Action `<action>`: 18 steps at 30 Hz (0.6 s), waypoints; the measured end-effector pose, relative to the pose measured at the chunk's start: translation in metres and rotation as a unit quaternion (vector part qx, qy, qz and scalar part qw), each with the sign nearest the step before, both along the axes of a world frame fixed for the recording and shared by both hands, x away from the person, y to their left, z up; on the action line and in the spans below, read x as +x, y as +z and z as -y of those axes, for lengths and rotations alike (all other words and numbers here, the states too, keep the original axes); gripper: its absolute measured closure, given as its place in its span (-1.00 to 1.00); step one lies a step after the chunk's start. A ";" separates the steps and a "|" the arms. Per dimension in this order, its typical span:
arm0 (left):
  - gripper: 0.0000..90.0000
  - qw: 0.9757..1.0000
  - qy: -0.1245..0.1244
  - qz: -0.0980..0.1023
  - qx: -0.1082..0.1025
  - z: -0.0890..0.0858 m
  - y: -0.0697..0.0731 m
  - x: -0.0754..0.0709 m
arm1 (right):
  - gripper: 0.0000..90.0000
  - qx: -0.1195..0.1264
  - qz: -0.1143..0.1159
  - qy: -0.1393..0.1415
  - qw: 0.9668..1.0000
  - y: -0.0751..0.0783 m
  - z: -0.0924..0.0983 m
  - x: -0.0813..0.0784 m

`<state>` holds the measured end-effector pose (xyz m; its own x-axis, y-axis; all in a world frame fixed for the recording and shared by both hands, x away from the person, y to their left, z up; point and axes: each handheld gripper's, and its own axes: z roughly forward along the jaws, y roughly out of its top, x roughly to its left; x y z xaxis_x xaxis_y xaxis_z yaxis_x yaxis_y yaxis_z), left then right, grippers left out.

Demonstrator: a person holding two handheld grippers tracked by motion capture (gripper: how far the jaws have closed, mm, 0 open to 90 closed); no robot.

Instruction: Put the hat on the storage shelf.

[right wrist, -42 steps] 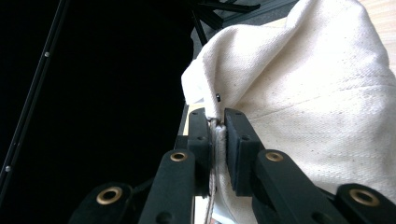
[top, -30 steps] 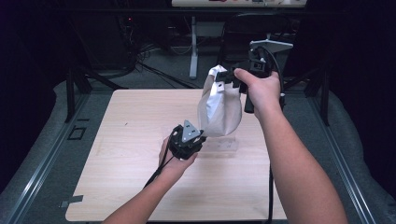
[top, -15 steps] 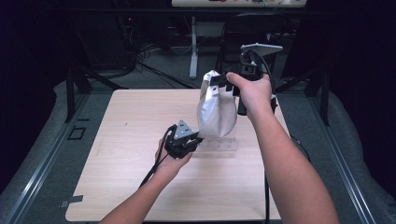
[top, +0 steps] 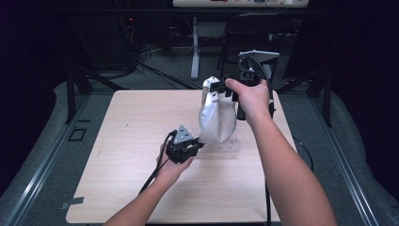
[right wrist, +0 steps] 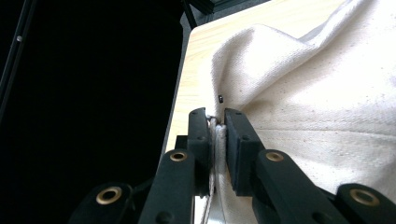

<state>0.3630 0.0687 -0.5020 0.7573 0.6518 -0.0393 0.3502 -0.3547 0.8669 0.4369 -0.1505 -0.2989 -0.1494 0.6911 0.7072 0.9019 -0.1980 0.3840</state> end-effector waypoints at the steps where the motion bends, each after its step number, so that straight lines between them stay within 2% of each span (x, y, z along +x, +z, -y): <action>1: 0.79 1.000 0.007 0.001 -0.001 -0.001 0.000 -0.001 | 0.81 0.001 0.000 0.001 1.000 0.000 -0.001 0.000; 8: 0.85 0.999 0.038 -0.007 -0.011 -0.008 -0.010 -0.006 | 0.81 -0.002 -0.006 0.018 1.000 -0.008 -0.013 0.001; 12: 0.86 0.998 0.045 -0.024 -0.025 -0.012 -0.015 -0.005 | 0.81 -0.010 -0.011 0.026 1.000 -0.012 -0.019 0.002; 18: 0.86 0.999 0.044 -0.023 -0.014 -0.013 -0.018 -0.005 | 0.81 -0.010 -0.013 0.028 0.999 -0.017 -0.022 0.002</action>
<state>0.3581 0.0812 -0.5202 0.6935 0.7146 -0.0918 0.4191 -0.2964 0.8582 0.4391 -0.1285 -0.3160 -0.1701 0.6956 0.6980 0.9212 -0.1393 0.3633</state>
